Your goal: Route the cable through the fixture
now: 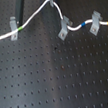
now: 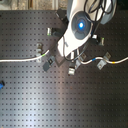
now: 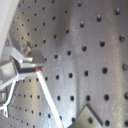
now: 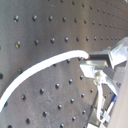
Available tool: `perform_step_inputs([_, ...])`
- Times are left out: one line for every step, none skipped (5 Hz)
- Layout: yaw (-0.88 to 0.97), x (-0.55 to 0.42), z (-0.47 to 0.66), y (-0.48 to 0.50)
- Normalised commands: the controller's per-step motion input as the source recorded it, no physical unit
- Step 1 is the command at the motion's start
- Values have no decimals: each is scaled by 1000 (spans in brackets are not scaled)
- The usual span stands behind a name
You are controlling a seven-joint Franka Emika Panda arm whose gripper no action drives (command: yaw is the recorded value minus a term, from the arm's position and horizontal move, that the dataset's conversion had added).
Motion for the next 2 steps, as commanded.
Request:
perform_step_inputs([23, -39, 241, 62])
perform_step_inputs([34, -76, 384, 119])
